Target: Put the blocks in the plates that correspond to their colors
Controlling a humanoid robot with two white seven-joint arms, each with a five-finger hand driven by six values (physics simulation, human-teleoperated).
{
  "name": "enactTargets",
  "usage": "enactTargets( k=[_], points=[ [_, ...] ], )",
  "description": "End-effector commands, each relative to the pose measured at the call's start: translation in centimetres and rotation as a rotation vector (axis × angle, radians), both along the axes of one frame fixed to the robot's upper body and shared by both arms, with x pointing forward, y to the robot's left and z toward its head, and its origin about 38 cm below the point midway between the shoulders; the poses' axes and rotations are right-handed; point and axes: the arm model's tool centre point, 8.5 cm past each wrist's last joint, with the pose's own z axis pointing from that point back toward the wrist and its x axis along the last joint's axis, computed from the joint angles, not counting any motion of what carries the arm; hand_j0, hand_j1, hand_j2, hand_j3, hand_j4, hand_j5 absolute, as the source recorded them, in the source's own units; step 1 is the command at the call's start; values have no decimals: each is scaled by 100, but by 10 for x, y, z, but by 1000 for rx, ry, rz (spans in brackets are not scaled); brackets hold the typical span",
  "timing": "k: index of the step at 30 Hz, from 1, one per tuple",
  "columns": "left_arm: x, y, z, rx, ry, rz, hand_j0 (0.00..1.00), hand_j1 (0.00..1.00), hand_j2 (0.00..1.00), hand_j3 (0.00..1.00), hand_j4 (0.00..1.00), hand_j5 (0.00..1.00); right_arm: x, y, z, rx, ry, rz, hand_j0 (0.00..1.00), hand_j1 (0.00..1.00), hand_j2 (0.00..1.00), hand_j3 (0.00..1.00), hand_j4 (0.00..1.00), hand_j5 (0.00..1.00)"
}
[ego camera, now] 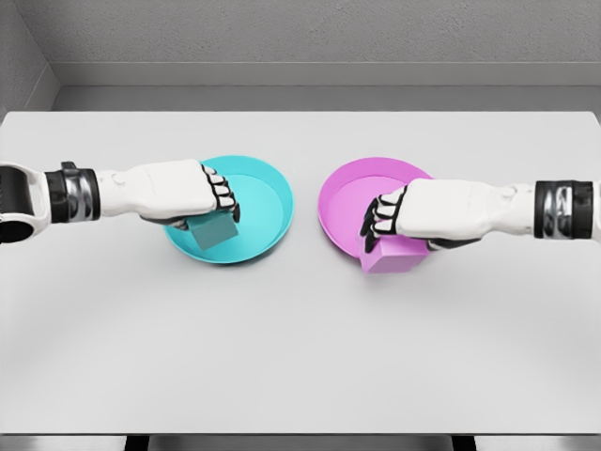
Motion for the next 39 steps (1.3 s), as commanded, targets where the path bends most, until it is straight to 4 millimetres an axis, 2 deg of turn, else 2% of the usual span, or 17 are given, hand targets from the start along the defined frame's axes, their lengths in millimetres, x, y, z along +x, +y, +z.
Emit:
enactTargets(
  k=[1,8,11,14,16,18,20,22,25,26,27,28,37,39],
  points=[
    [9,5,-8,-7,23,38,49,49,49,49,49,49,4,-3,5,15,1,-35,52,52,52,52,52,52],
    [26,-4,-19,-11,37,63,50,50,50,50,50,50,20,-11,6,19,36,-225,51,51,51,51,51,51],
    [34,-5,-22,-5,37,81,50,50,50,50,50,50,21,-5,5,28,39,-222,51,51,51,51,51,51],
    [34,-6,-22,-5,39,81,51,51,51,51,51,51,24,-2,0,33,60,-263,51,51,51,51,51,51],
    [35,-5,-23,-2,42,85,55,55,55,55,55,55,28,-3,-1,38,76,-314,52,52,52,52,52,52],
    [35,-5,-23,-1,39,85,69,69,69,69,69,69,32,-5,-1,39,85,-356,52,52,52,52,52,52],
    [35,-4,-23,4,36,85,89,89,89,89,89,89,36,-6,-3,42,102,-416,52,52,52,52,52,52],
    [35,-4,-23,8,34,84,97,97,97,97,97,97,38,-8,-4,40,107,-446,52,52,52,52,52,52],
    [36,-4,-22,8,30,84,100,100,100,100,100,100,39,-4,-6,44,117,-455,52,52,52,52,52,52],
    [37,-4,-21,10,27,85,100,100,100,100,100,100,39,-4,-6,44,117,-456,56,56,56,56,56,56],
    [37,-4,-21,10,27,85,100,100,100,100,100,100,39,-5,-6,45,118,-464,88,88,88,88,88,88],
    [37,-4,-21,9,27,85,100,100,100,100,100,100,39,-5,-6,44,119,-465,100,100,100,100,100,100],
    [35,9,-10,-24,29,104,100,100,100,100,100,100,38,-2,-7,41,119,-450,100,100,100,100,100,100],
    [33,28,-2,-54,53,138,100,100,100,100,100,100,39,-2,-5,41,111,-447,100,100,100,100,100,100]
  ],
)
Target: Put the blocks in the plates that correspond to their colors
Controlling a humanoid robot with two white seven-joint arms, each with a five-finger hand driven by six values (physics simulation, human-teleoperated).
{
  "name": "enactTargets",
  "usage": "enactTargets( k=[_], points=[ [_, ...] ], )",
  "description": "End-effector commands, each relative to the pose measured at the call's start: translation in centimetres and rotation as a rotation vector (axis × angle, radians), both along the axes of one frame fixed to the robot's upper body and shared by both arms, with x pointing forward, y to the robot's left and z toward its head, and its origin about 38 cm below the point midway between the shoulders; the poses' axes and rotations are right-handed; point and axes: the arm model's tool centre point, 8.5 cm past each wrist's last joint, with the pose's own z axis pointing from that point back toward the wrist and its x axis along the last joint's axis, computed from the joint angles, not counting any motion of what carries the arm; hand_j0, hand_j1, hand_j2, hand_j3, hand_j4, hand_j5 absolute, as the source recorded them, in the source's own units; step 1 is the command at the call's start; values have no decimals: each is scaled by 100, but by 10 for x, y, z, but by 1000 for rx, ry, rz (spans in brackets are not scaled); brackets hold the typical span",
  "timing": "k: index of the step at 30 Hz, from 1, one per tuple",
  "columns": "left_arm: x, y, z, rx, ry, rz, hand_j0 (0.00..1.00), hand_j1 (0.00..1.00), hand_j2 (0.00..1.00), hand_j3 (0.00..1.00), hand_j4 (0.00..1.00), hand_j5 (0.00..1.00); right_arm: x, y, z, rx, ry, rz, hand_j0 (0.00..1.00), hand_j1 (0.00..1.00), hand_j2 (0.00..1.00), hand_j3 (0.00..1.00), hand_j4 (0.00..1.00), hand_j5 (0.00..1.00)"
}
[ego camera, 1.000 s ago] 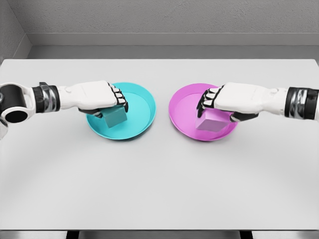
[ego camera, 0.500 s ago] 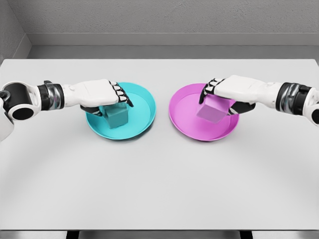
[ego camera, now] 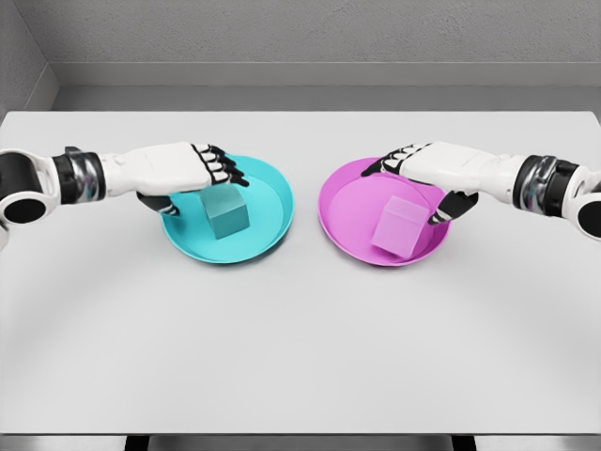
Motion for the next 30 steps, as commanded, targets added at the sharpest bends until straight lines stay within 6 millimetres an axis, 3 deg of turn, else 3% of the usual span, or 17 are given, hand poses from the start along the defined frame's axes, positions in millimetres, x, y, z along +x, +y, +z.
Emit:
enactTargets(
  k=[1,2,5,7,11,15,30],
  points=[
    [-5,22,13,-28,12,31,100,100,100,100,100,100,-1,-4,5,-3,-15,11,100,100,100,100,100,100],
    [-8,29,17,-30,12,37,100,100,100,100,100,100,-2,-4,9,-3,-36,42,100,100,100,100,100,100],
    [-19,54,36,-48,4,68,100,100,100,100,100,100,-9,-34,37,-31,-124,92,100,100,100,100,100,100],
    [-26,74,45,-27,3,95,100,100,100,100,100,100,-18,-47,44,-58,-158,156,100,100,100,100,100,100],
    [-43,102,43,-5,15,143,100,100,100,100,100,100,-44,-75,27,-95,-143,256,100,100,100,100,100,100],
    [-53,118,44,0,11,175,100,100,100,100,100,100,-55,-106,13,-111,-91,176,100,100,100,100,100,100],
    [-53,119,45,2,11,177,100,100,100,100,100,100,-55,-109,11,-101,-82,166,100,100,100,100,100,100]
  ],
)
